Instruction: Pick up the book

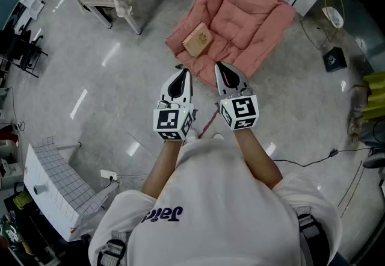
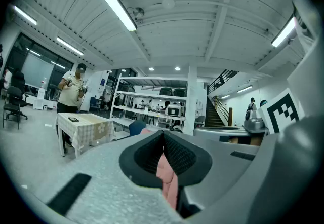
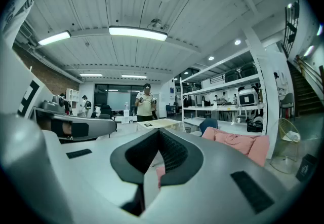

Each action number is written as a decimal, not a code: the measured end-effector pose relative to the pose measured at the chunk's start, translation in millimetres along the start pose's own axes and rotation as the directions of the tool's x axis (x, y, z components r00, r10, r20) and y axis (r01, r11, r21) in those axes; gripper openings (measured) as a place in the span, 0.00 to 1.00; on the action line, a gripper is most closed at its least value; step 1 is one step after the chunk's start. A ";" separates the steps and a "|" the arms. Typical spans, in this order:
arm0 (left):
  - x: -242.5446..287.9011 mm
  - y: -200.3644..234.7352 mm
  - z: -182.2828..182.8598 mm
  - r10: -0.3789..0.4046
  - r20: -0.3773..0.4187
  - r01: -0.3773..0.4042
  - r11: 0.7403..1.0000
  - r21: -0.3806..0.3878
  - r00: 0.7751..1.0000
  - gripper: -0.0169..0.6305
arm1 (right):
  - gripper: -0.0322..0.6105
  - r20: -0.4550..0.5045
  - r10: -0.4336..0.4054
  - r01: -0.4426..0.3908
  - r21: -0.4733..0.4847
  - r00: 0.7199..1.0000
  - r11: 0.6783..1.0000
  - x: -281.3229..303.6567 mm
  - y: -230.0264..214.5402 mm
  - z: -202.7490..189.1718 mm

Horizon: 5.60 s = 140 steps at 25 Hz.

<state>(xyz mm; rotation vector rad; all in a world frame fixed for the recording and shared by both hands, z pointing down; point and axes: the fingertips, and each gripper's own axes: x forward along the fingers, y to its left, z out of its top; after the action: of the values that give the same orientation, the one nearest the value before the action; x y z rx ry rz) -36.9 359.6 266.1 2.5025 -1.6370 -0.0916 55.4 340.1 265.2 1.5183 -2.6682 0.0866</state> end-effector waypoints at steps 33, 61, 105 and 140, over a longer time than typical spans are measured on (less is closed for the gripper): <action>122.8 137.6 -121.5 -0.005 -0.275 -0.033 0.990 -0.134 0.961 0.05 | 0.07 -0.232 0.015 0.005 0.088 0.973 0.996 170.4 -62.0 -100.2; 297.3 252.8 -448.2 -0.083 -0.705 -0.236 0.909 -0.343 0.704 0.10 | 0.41 -0.680 0.365 -0.298 0.220 0.636 0.929 391.8 -223.6 -432.0; 333.8 250.3 -554.8 -0.244 -0.721 -0.303 0.786 -0.539 0.649 0.44 | 0.57 -0.566 0.773 -0.584 0.538 0.285 0.609 456.7 -228.5 -532.6; 391.1 175.2 -233.3 -0.654 -0.585 0.253 0.741 -0.621 0.480 0.42 | 0.49 -0.435 0.161 0.152 0.600 0.886 0.785 307.6 -287.8 -231.8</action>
<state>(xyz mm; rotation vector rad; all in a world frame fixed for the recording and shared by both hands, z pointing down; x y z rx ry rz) -7.2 -45.7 536.1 2.0367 -0.4483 0.4535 154.0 -50.6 527.5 1.3604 -2.3275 1.2837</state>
